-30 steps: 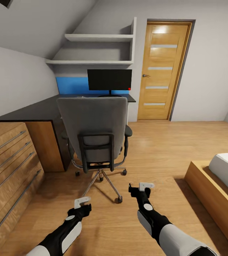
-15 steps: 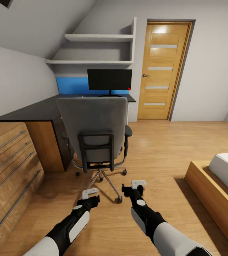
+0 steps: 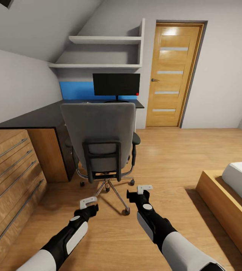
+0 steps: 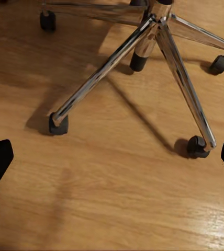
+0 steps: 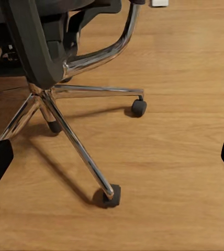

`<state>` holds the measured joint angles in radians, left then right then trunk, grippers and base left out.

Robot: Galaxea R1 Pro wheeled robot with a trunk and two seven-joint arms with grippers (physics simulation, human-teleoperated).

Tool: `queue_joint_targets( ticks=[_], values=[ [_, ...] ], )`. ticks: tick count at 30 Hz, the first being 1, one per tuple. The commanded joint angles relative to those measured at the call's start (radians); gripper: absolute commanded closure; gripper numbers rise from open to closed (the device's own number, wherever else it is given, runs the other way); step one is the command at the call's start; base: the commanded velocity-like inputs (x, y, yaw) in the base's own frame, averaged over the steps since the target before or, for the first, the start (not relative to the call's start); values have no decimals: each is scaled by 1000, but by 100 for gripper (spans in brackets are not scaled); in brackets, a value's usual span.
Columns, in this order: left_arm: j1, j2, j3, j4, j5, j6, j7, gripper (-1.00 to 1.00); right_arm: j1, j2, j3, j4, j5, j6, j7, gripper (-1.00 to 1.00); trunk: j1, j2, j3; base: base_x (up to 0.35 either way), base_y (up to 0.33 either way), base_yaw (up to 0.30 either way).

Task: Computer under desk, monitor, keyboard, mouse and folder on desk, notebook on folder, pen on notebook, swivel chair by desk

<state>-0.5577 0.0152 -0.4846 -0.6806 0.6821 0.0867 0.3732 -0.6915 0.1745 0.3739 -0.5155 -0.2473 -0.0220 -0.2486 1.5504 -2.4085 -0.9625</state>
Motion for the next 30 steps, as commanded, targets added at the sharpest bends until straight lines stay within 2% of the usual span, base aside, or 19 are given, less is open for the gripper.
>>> queue_joint_targets(
  ticks=[1, 5, 9, 12, 16, 30],
  values=[
    [-1, 3, -6, -3, 5, -8, 8, -100, -1, 0, 5, 6, -8, -3, -5, -100, 0, 0, -1, 67, 34, 0],
    [-1, 4, -6, -3, 5, -19, 7, -100, -1, 0, 8, 30, -4, -5, -4, -100, 0, 0, -1, 149, 96, 0],
    [-1, 4, -9, -3, 5, -24, 7, -100, 0, 0, 27, 53, 10, -17, -3, -100, 0, 0, -1, 229, 150, 0],
    [-1, 4, -11, -3, 5, -26, 8, -100, 0, 0, 53, 66, 25, -60, -4, -100, 0, 0, -1, 239, 117, 0],
    [-1, 3, -11, -3, 5, -27, 10, -100, 0, 0, 68, 72, 31, -98, -4, -100, 0, 0, -1, 124, 55, 0],
    [-1, 3, -11, -2, 5, -30, 9, -100, 3, 0, 80, 80, 37, -128, 15, -100, 0, 0, -1, 141, 85, 0]
  ],
)
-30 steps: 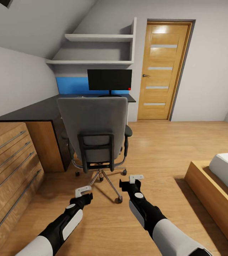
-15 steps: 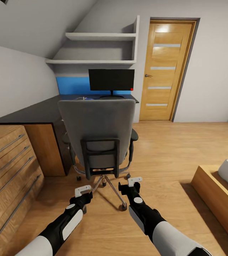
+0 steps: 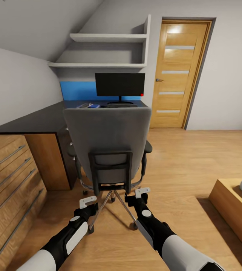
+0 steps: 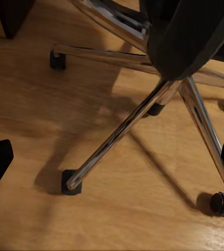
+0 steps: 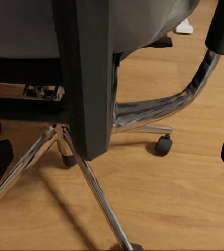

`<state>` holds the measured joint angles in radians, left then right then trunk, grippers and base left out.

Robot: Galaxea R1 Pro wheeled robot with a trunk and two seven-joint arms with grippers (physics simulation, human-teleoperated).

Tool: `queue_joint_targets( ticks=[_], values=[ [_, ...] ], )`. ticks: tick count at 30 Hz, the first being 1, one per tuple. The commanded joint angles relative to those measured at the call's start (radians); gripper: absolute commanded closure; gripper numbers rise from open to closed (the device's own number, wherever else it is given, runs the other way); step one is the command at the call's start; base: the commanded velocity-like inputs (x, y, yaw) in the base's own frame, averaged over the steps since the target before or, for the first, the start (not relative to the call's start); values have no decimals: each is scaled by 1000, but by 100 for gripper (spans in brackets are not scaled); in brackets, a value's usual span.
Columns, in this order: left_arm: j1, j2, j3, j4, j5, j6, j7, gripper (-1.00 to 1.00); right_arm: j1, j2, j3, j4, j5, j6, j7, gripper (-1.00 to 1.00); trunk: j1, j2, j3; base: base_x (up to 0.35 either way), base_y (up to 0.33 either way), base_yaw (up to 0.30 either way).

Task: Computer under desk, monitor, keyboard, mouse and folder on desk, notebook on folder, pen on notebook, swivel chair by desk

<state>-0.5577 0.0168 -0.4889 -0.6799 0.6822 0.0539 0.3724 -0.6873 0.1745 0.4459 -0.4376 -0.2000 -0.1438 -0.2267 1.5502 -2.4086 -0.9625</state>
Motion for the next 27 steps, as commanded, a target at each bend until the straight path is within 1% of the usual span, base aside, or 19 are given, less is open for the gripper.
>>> queue_joint_targets(
  ticks=[1, 6, 13, 27],
  values=[
    [-1, 2, -7, -3, 5, 3, 9, -100, -1, 0, 8, 3, -10, -6, -5, -100, 0, 0, -1, 78, 31, 0],
    [-1, 2, -9, -3, 4, 4, 9, -100, -1, 0, 7, 4, -10, -6, 1, -100, 0, 0, -1, 147, -12, 0],
    [-1, 0, -11, -3, 2, 6, 8, -100, -1, 0, 5, 5, -10, -7, 3, -100, 0, 0, -1, 270, -77, 0],
    [-1, 0, -11, -1, 4, 6, 8, -100, -1, 0, 3, 5, -10, -7, 3, -100, 0, 0, -1, 306, -147, 0]
  ],
)
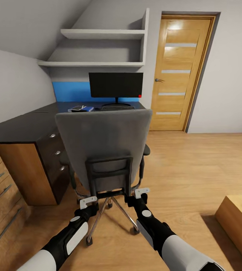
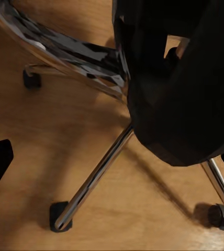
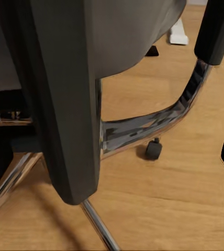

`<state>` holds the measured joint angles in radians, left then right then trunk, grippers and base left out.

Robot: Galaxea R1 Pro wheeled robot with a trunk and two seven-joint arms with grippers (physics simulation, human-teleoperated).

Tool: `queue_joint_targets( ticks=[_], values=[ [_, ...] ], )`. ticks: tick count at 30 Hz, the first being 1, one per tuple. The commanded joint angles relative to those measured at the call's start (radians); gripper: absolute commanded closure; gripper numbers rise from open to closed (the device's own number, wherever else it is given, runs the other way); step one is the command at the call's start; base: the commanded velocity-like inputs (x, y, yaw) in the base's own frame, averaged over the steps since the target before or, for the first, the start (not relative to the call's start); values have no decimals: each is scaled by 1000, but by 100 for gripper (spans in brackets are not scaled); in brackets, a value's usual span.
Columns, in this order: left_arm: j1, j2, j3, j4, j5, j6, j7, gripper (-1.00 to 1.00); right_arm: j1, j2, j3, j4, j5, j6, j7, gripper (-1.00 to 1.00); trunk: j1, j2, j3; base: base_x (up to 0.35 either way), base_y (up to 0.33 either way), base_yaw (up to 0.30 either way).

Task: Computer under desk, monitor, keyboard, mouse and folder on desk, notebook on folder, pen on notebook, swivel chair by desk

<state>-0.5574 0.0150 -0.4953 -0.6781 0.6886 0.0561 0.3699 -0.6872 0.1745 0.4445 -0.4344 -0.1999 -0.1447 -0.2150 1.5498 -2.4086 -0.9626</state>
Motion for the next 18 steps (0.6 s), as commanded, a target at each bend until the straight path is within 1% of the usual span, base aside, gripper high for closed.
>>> queue_joint_targets(
  ticks=[1, 18],
  values=[
    [-1, 2, -5, -3, -3, 4, 11, -100, -2, 0, 4, 2, -10, -7, -10, -100, 0, 0, -1, 307, -162, 0],
    [-1, 3, -3, -1, 0, 4, 11, -100, -1, 0, 5, 2, -10, -7, -11, -100, 0, 0, -1, 307, -163, 0]
  ],
)
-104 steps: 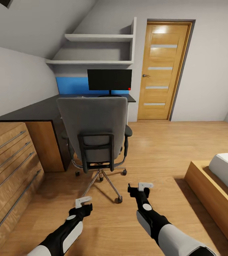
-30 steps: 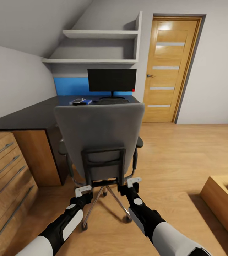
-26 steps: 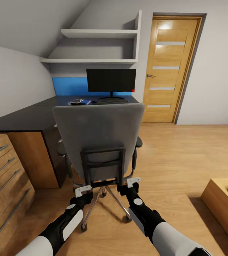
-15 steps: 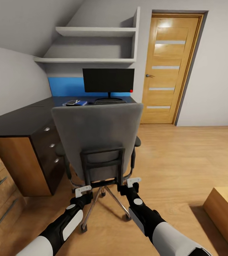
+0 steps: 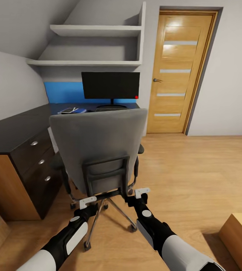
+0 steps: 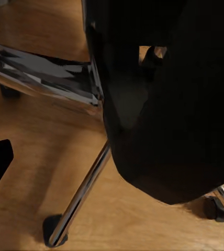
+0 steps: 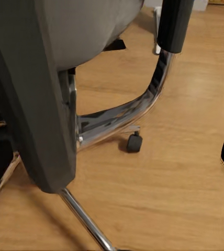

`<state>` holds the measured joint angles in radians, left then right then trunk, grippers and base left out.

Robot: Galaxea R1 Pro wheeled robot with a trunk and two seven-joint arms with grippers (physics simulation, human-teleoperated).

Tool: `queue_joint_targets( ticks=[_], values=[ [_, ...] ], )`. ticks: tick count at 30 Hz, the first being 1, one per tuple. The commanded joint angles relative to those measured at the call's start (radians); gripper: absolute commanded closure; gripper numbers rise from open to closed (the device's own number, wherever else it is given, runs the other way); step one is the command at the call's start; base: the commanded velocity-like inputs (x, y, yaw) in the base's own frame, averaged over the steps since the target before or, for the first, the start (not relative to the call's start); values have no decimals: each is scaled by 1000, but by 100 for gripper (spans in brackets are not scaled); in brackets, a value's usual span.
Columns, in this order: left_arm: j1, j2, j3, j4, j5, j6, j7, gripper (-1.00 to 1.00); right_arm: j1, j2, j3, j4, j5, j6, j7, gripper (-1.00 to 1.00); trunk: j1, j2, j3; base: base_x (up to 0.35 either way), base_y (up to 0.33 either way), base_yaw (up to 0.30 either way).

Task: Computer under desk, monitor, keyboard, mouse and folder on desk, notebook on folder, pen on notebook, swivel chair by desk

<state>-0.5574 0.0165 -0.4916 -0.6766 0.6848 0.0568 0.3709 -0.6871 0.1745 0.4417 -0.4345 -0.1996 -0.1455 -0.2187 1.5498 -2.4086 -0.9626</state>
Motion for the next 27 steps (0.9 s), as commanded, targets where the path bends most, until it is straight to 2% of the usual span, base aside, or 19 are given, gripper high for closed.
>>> queue_joint_targets(
  ticks=[1, 8, 27],
  values=[
    [-1, 2, -7, -3, 4, 3, 10, -100, -1, 0, 8, 2, -11, -6, -7, -100, 0, 0, -1, 307, -163, 0],
    [-1, 1, -7, -3, 3, 3, 10, -100, -1, 0, 8, 2, -11, -6, -6, -100, 0, 0, -1, 309, -143, 0],
    [-1, 0, -7, -3, 4, 3, 11, -100, -1, 0, 8, 2, -10, -6, -5, -100, 0, 0, -1, 326, 23, 0]
  ],
)
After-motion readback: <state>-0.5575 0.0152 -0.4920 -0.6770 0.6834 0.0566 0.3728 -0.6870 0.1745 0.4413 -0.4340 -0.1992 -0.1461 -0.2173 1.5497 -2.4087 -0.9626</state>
